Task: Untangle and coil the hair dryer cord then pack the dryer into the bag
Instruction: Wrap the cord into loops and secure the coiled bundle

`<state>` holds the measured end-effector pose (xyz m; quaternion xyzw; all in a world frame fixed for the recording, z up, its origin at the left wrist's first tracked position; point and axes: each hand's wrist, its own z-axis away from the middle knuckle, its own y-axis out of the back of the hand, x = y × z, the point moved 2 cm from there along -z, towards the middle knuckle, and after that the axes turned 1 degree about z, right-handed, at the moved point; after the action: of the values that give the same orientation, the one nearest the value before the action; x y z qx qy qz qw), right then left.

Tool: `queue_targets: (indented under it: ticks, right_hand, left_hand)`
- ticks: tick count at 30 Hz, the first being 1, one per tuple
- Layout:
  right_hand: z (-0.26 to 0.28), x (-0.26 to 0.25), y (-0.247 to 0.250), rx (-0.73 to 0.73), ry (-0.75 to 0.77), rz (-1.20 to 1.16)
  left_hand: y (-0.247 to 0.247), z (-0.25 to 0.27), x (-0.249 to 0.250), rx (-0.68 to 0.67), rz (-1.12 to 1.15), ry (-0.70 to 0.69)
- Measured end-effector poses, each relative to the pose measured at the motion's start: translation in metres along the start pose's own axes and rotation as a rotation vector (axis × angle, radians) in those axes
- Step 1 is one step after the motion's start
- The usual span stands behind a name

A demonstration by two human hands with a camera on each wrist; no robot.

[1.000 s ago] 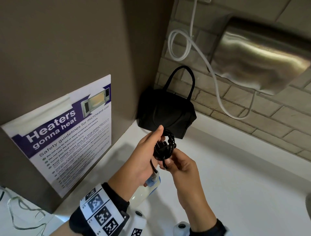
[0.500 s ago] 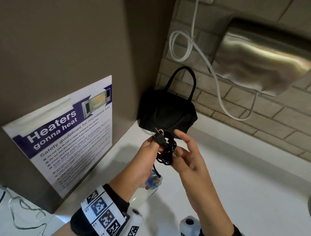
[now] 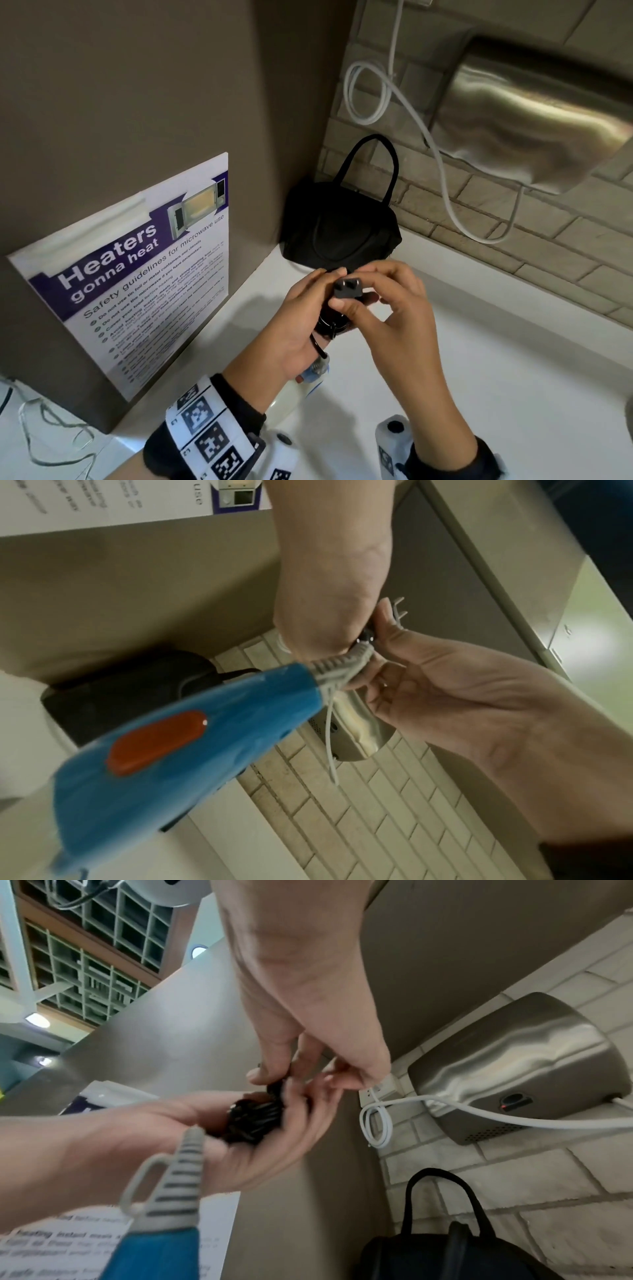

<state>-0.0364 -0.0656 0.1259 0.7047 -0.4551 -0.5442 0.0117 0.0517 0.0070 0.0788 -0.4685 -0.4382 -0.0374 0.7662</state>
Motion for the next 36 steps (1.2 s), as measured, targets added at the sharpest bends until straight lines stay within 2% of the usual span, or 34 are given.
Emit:
queue_targets:
  ticks: [3,7,10,16,22,27,29,33,36]
  right_hand:
    - [-0.011,0.001,0.008,-0.103,-0.056,-0.092]
    - [-0.025,0.001,0.011,-0.15,-0.128,-0.191]
    - [-0.036,0.002,0.01,-0.193,-0.192,-0.333]
    - [-0.054,0.011,0.005,-0.15,-0.248,-0.486]
    - [-0.045,0.014,-0.002,-0.259,-0.277,-0.447]
    - [-0.053,0.017,0.003,-0.076,-0.228,-0.484]
    - [-0.057,0.022,0.003,-0.056,-0.24,-0.49]
    - [-0.053,0.03,-0.001,-0.242,-0.317,-0.454]
    - [-0.046,0.026,0.005,-0.379,-0.317,-0.391]
  left_hand:
    - [-0.004,0.003,0.002,-0.013,-0.111,-0.022]
    - [-0.008,0.002,0.006,-0.121,-0.212,0.008]
    - [-0.009,0.001,0.008,-0.146,-0.275,-0.007]
    - [-0.011,0.005,0.012,-0.219,-0.216,0.065]
    - [0.0,0.002,0.014,-0.175,-0.247,0.098]
    - [-0.007,0.003,0.009,-0.18,-0.225,0.09]
    - [-0.007,0.003,0.009,-0.181,-0.229,0.084]
    - [-0.001,0.005,0.006,-0.156,-0.299,0.107]
    - [0.003,0.004,0.003,-0.122,-0.314,0.119]
